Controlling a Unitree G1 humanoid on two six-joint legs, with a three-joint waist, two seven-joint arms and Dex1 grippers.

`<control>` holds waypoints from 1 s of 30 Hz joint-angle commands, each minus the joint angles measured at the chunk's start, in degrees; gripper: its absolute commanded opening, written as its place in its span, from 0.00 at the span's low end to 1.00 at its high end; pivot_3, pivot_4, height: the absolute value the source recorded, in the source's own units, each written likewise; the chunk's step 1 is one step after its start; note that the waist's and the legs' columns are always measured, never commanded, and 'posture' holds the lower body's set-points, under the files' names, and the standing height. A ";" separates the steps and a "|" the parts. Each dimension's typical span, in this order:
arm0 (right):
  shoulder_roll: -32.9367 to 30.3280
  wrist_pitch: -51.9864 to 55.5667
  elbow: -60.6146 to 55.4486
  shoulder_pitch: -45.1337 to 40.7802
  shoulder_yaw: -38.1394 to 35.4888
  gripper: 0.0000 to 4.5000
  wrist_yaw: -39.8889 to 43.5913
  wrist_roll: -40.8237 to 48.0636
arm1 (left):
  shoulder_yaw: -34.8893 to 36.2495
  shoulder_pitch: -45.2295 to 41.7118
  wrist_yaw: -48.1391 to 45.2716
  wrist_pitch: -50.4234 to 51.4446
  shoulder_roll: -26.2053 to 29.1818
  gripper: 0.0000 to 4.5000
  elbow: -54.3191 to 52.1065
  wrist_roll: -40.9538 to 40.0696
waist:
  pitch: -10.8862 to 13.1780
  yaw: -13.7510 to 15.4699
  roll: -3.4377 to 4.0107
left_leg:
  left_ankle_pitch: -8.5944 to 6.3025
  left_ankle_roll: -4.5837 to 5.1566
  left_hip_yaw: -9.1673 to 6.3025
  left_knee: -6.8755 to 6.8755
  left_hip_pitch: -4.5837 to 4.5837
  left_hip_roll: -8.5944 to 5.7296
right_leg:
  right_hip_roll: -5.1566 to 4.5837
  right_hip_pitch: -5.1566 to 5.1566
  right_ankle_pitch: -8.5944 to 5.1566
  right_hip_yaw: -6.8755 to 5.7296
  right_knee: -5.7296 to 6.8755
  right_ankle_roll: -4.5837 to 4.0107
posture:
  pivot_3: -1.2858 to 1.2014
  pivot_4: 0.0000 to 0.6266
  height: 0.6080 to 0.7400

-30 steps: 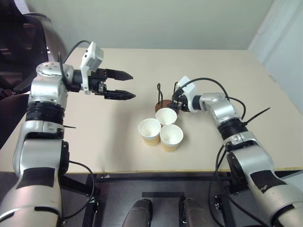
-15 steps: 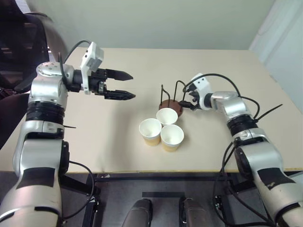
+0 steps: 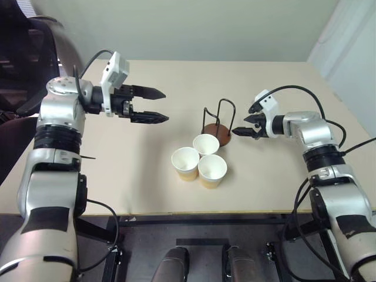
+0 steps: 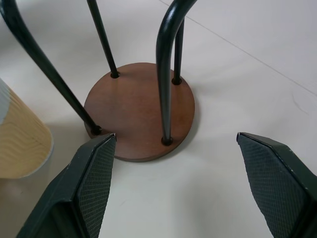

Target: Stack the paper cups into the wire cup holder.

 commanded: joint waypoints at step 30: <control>-13.15 14.90 -35.64 4.09 1.31 0.87 20.01 12.33 | -2.34 -6.28 -1.83 -8.03 2.41 1.00 9.07 2.92 | 0.00 -0.07 -0.01 | 0.30 0.10 0.05 0.06 -0.09 0.02 | 0.04 0.02 -0.01 -0.02 0.00 0.01 | 0.52 0.24 1.00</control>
